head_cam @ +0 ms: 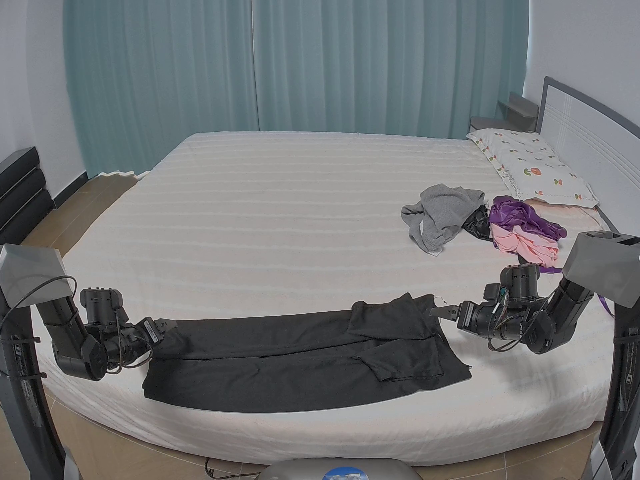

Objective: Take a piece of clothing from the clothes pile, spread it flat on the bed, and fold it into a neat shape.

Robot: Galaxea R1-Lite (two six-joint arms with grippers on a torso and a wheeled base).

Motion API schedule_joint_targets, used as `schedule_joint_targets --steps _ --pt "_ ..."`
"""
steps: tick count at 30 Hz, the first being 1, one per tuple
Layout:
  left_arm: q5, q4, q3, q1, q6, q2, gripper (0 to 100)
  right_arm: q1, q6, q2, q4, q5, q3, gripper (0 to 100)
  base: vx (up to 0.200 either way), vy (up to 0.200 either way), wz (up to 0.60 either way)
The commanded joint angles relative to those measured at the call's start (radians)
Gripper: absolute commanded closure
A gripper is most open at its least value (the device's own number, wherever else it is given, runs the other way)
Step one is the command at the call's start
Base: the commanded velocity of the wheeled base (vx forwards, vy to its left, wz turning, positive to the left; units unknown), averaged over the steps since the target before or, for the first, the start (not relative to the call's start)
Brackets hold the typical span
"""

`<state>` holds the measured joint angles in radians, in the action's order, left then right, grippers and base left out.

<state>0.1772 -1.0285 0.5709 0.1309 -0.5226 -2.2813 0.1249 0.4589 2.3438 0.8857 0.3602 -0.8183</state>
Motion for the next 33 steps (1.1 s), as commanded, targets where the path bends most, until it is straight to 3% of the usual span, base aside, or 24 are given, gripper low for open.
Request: schedule_joint_targets --steps 1,15,29,30,33 --pt "0.001 -0.007 -0.019 -0.017 0.049 -0.04 0 0.001 0.0 0.002 -0.001 0.0 0.001 0 0.0 0.0 0.0" --pt "-0.041 -0.179 -0.077 -0.037 0.131 -0.138 0 0.005 0.0 0.002 -0.002 0.0 0.002 0 0.0 0.0 0.0" --pt "-0.061 -0.185 -0.071 -0.068 0.128 -0.161 0 0.005 -0.002 0.002 -0.004 0.0 0.002 0 0.0 0.0 0.0" --pt "-0.062 -0.185 -0.071 -0.069 0.13 -0.164 100 0.005 -0.002 0.002 -0.004 -0.001 0.001 0 0.0 0.0 0.0" --pt "-0.062 -0.185 -0.074 -0.073 0.128 -0.164 100 0.005 0.0 0.003 -0.004 -0.001 0.002 0 0.0 0.0 0.0"
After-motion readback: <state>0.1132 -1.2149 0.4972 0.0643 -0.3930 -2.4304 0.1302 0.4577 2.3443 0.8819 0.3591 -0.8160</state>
